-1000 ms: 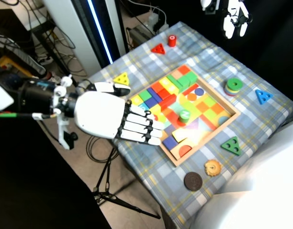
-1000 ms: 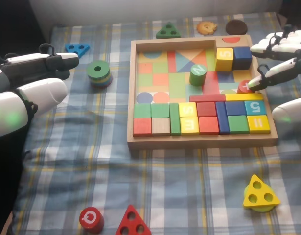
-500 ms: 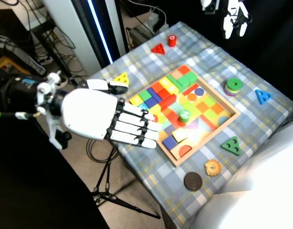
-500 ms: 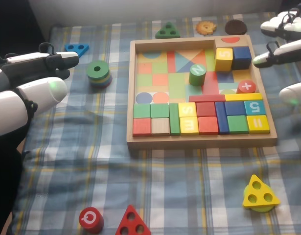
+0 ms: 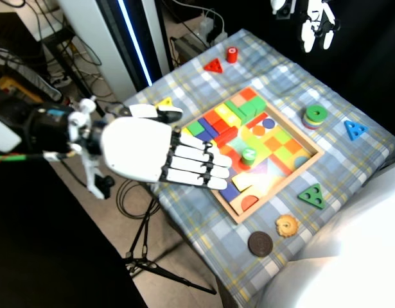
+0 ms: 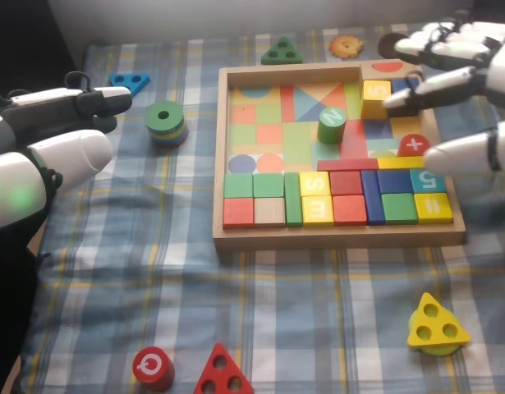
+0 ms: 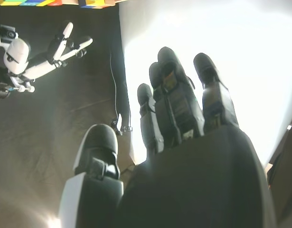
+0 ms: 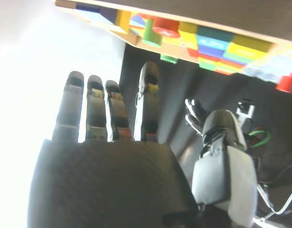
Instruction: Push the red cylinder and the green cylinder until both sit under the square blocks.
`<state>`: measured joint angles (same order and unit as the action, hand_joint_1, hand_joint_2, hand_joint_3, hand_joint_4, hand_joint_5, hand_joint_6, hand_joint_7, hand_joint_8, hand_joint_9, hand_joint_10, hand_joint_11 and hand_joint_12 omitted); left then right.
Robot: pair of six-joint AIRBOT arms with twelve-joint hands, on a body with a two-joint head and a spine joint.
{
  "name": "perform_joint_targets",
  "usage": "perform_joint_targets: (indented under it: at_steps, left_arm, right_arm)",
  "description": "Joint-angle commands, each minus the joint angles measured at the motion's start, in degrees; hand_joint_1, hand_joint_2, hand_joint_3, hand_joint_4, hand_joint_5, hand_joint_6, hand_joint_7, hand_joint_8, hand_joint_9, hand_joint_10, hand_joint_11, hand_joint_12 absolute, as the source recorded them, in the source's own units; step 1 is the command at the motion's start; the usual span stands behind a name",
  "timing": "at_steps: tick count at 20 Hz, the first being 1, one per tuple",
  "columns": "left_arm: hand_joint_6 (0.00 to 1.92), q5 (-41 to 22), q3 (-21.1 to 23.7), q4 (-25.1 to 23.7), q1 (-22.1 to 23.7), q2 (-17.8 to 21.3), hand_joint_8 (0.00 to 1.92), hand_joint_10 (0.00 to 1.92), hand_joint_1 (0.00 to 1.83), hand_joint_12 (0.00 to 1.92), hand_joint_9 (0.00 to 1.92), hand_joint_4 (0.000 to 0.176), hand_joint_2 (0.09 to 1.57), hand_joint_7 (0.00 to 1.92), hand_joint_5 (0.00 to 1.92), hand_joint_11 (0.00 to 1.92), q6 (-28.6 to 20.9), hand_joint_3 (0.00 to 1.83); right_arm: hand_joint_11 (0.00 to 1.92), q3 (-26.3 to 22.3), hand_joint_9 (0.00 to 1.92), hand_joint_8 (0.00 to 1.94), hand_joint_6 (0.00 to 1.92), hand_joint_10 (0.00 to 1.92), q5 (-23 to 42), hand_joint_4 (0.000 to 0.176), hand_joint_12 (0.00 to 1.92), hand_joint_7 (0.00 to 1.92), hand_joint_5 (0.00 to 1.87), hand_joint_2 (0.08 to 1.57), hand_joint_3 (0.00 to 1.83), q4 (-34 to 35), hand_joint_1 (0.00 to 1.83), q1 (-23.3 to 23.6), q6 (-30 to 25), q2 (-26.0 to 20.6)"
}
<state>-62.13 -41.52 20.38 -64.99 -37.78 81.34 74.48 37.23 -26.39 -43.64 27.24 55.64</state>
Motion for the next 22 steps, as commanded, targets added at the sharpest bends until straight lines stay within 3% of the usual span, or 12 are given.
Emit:
perform_joint_targets:
  at_steps: [1, 2, 4, 5, 7, 14, 20, 22]
  left_arm:
    - [0.00, -6.7, -0.2, -0.4, 0.4, -0.1, 0.00, 0.01, 0.13, 0.61, 0.55, 0.110, 1.34, 0.53, 0.47, 0.00, -0.5, 0.00]
    - [0.00, -6.8, -0.2, -0.4, 0.4, -0.1, 0.00, 0.00, 0.12, 0.60, 0.55, 0.106, 1.34, 0.53, 0.47, 0.00, -0.5, 0.00]
    - [0.00, -6.7, -0.2, -0.4, 0.4, -0.1, 0.00, 0.00, 0.14, 0.58, 0.54, 0.100, 1.34, 0.53, 0.47, 0.00, -0.5, 0.00]
    - [0.00, -6.7, -0.2, -0.4, 0.4, -0.2, 0.00, 0.00, 0.13, 0.58, 0.55, 0.101, 1.34, 0.52, 0.46, 0.00, -0.5, 0.00]
    - [0.00, -6.7, -0.3, -0.5, 0.5, -0.2, 0.00, 0.00, 0.15, 0.54, 0.54, 0.095, 1.34, 0.52, 0.46, 0.00, -0.5, 0.00]
    - [0.00, -6.6, -0.5, -0.5, 0.6, -0.3, 0.00, 0.00, 0.15, 0.52, 0.54, 0.104, 1.34, 0.52, 0.46, 0.00, -0.7, 0.00]
    - [0.00, -6.6, -0.6, -0.5, 0.6, -0.3, 0.00, 0.01, 0.14, 0.53, 0.53, 0.088, 1.36, 0.50, 0.46, 0.00, -1.0, 0.00]
    - [0.00, -6.6, -0.6, -0.5, 0.6, -0.3, 0.00, 0.00, 0.15, 0.52, 0.52, 0.093, 1.35, 0.51, 0.45, 0.00, -1.0, 0.00]
  right_arm:
    - [0.00, 0.5, 0.00, 0.00, 0.00, 0.00, 5.5, 0.144, 0.00, 0.00, 0.44, 1.07, 0.01, 2.1, 0.00, 1.2, -0.2, 0.7]
    - [0.00, 1.2, 0.00, 0.00, 0.00, 0.00, 5.1, 0.133, 0.00, 0.00, 0.44, 1.06, 0.00, 1.7, 0.00, 2.2, -0.2, 1.8]
    - [0.00, 2.5, 0.00, 0.00, 0.00, 0.00, 3.9, 0.134, 0.00, 0.00, 0.45, 1.06, 0.00, 0.2, 0.00, 3.7, -1.0, 3.7]
    - [0.00, 3.6, 0.00, 0.00, 0.01, 0.00, 3.1, 0.167, 0.00, 0.00, 0.46, 1.10, 0.02, -1.3, 0.00, 4.7, -2.3, 5.1]
    - [0.00, 5.0, 0.00, 0.00, 0.00, 0.00, 2.0, 0.176, 0.00, 0.00, 0.44, 1.11, 0.02, -3.1, 0.00, 5.8, -3.8, 6.7]
    - [0.00, 7.6, 0.00, 0.00, 0.00, 0.00, -2.3, 0.176, 0.00, 0.00, 0.44, 1.13, 0.02, -7.0, 0.00, 7.8, -4.6, 10.3]
    - [0.00, 8.3, 0.00, 0.00, 0.00, 0.00, -4.4, 0.176, 0.00, 0.00, 0.44, 1.09, 0.00, -9.9, 0.00, 8.2, -5.6, 11.1]
    - [0.00, 8.2, 0.00, 0.00, 0.01, 0.00, -5.2, 0.171, 0.00, 0.00, 0.46, 1.08, 0.00, -11.1, 0.00, 8.2, -5.9, 11.1]
